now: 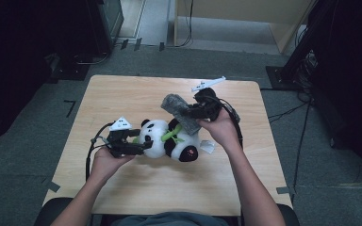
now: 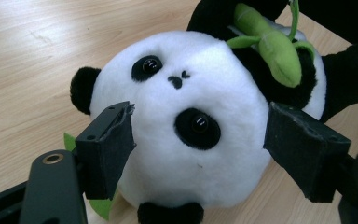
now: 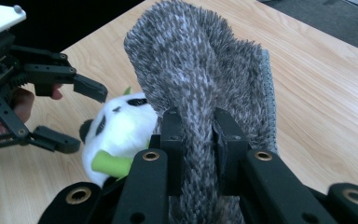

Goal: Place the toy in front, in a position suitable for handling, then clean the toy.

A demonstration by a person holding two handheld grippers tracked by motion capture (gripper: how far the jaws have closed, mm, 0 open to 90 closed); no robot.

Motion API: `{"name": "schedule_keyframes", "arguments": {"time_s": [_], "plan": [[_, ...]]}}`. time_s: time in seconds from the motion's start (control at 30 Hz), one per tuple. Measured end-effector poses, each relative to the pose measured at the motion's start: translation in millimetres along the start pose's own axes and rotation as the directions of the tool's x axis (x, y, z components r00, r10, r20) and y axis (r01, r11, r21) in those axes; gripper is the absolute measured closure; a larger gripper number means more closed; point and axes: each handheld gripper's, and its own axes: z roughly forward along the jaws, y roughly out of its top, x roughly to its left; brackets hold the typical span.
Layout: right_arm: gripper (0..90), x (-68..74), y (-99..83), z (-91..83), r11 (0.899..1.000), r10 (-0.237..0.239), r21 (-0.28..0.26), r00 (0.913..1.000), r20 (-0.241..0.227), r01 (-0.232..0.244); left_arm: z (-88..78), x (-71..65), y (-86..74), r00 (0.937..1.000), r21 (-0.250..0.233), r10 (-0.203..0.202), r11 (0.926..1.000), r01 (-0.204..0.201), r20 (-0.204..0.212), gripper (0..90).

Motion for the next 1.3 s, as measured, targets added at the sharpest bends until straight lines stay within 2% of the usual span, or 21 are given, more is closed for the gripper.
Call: {"name": "schedule_keyframes", "arguments": {"time_s": [0.07, 0.13, 0.3, 0.47, 0.57, 0.73, 0.83, 0.9, 1.0, 1.03, 1.1, 1.2, 1.23, 1.27, 1.3], "plan": [[77.6, 2.9, 2.5, 4.7, 1.0, -0.004, -0.002, 0.9998, -0.018, 0.004, -0.1, -0.4, -0.6, 0.9998, 0.0, 0.014, 0.9999, -0.014, -0.016, 22.9], [77.6, 5.3, 5.1, 11.3, 1.0, -0.004, -0.009, 0.9991, -0.041, 0.004, 0.6, 0.3, -1.5, 0.9999, -0.004, 0.003, 1.0, -0.003, -0.017, 22.3], [77.6, 7.3, 8.9, 25.1, 1.0, -0.011, -0.004, 0.9974, -0.071, 0.01, 2.0, -0.8, -4.3, 0.9997, 0.002, 0.005, 1.0, -0.005, -0.022, 22.3], [77.6, 11.4, 11.2, 39.4, 0.999, -0.031, 0.018, 0.996, -0.084, 0.033, 6.2, -1.2, -7.6, 0.9997, 0.005, 0.006, 1.0, -0.006, -0.025, 22.3], [77.6, 17.1, 11.4, 52.2, 0.997, -0.057, 0.042, 0.9939, -0.094, 0.061, 12.6, -3.0, -10.3, 0.9992, 0.02, 0.018, 0.9997, -0.018, -0.036, 20.7], [77.6, 20.4, 10.2, 60.8, 0.995, -0.068, 0.061, 0.9925, -0.101, 0.075, 16.2, -0.3, -12.4, 0.9995, -0.014, 0.009, 0.9999, -0.009, -0.031, 19.4], [77.6, 20.8, 8.5, 65.8, 0.995, -0.064, 0.075, 0.9926, -0.103, 0.072, 19.2, 3.0, -13.2, 0.9997, -0.003, -0.011, 0.9999, 0.011, -0.022, 14.7], [77.6, 19.9, 6.8, 68.2, 0.994, -0.06, 0.083, 0.9926, -0.106, 0.068, 22.7, 6.5, -15.8, 0.9994, 0.005, -0.034, 0.9994, 0.034, 0.004, 12.4], [77.7, 18.8, 4.7, 70.9, 0.994, -0.052, 0.093, 0.9931, -0.105, 0.062, 28.9, 8.3, -19.7, 0.9993, -0.004, -0.037, 0.9993, 0.037, 0.002, 2.0], [77.7, 18.8, 4.6, 71.4, 0.994, -0.051, 0.095, 0.993, -0.106, 0.062, 33.6, 9.4, -21.8, 0.9999, -0.01, -0.014, 0.9999, 0.014, 0.002, 0.8], [77.7, 19.9, 4.6, 72.5, 0.993, -0.055, 0.1, 0.9926, -0.108, 0.066, 35.6, 10.0, -23.9, 1.0, -0.025, -0.003, 0.9997, 0.003, 0.005, 0.6], [77.8, 22.7, 4.9, 72.5, 0.993, -0.065, 0.095, 0.9923, -0.105, 0.075, 37.0, 11.1, -24.7, 0.9998, -0.032, -0.014, 0.9994, 0.014, 0.014, 0.9], [77.8, 27.6, 6.2, 70.5, 0.993, -0.083, 0.071, 0.9908, -0.107, 0.091, 36.2, 10.9, -24.9, 0.9998, -0.03, -0.014, 0.9994, 0.014, 0.017, 8.5], [77.8, 27.6, 6.2, 70.5, 0.993, -0.083, 0.071, 0.9908, -0.107, 0.091, 34.7, 10.1, -25.9, 0.9999, -0.035, -0.008, 0.9994, 0.008, 0.014, 8.5], [77.8, 32.7, 7.8, 70.0, 0.993, -0.106, 0.047, 0.9882, -0.11, 0.112, 34.0, 8.2, -26.8, 1.0, -0.037, -0.001, 0.9993, 0.001, 0.002, 16.2]]}}
